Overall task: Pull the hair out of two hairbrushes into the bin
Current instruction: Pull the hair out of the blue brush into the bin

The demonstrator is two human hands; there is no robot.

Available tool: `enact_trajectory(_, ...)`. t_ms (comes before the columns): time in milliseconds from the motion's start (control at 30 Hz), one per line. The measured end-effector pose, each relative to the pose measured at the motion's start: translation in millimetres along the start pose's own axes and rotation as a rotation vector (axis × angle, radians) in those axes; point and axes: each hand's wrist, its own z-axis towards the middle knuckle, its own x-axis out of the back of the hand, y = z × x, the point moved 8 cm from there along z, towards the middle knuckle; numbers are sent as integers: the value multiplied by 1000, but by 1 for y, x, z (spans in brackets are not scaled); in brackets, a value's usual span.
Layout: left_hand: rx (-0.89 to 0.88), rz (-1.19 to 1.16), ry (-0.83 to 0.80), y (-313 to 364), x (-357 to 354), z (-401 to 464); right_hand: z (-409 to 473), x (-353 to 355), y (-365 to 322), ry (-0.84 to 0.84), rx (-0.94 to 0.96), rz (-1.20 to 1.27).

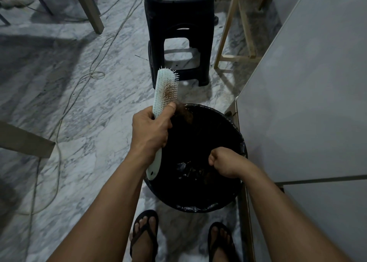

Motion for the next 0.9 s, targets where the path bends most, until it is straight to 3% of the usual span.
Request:
enact_trajectory(167,-27,-29,-17,5,-5,-4,7,-5,19,27,-120,-25)
enact_trajectory(300,-34,41,-72,2,-17,-8,-8,28,-22,185,149,293)
enact_trajectory(433,-38,88,-88,-1,-20,-7,-23,39,-51,109,384,722)
enact_trajectory(500,-35,90,-81,-1,-19,-7,-25,39,-54,147,392,688)
enact_trajectory(600,-17,47,-45,1,-15,-7,-15,31,-36,178,257,570)
enact_trajectory(800,-28,-46,37,6,0,-2,-6,16,0,100,-36,41)
enact_trajectory(900,-17,-1,16,4,-3,-3,-5,20,9,161,-110,20)
